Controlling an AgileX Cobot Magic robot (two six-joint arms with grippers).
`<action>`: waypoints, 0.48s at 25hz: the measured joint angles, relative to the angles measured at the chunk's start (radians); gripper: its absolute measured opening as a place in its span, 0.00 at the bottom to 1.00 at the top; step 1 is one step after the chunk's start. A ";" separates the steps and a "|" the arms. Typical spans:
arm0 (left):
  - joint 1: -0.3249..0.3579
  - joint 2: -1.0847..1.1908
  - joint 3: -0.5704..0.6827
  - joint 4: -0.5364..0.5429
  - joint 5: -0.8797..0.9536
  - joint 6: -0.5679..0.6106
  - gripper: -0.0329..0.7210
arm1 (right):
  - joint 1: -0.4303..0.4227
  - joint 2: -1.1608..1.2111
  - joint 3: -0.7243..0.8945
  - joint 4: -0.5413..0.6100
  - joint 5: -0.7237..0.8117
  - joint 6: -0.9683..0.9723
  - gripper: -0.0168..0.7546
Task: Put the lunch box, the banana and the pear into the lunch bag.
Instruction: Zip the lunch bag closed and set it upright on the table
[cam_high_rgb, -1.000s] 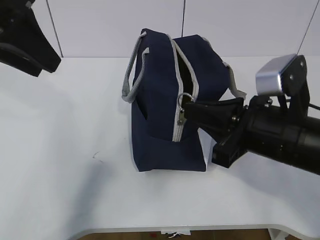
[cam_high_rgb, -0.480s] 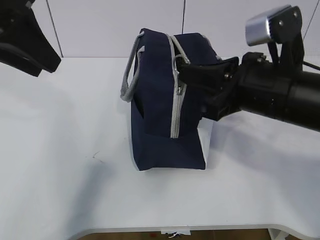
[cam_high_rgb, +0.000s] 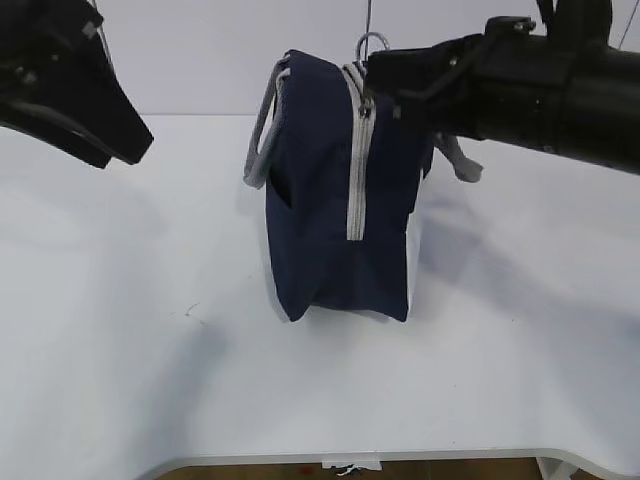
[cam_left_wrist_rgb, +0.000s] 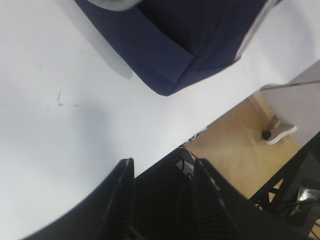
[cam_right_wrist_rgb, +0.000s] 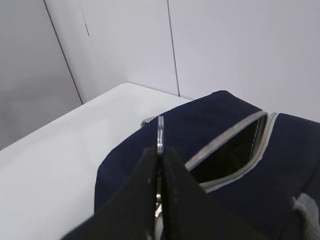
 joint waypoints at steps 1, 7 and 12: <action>-0.011 0.000 0.000 0.002 0.000 0.000 0.44 | 0.000 0.000 -0.011 -0.004 0.012 0.024 0.02; -0.083 0.000 0.000 0.038 -0.019 0.000 0.44 | 0.000 0.000 -0.029 -0.048 0.043 0.129 0.02; -0.139 0.002 0.004 0.046 -0.080 0.000 0.44 | 0.000 0.000 -0.036 -0.068 0.052 0.191 0.02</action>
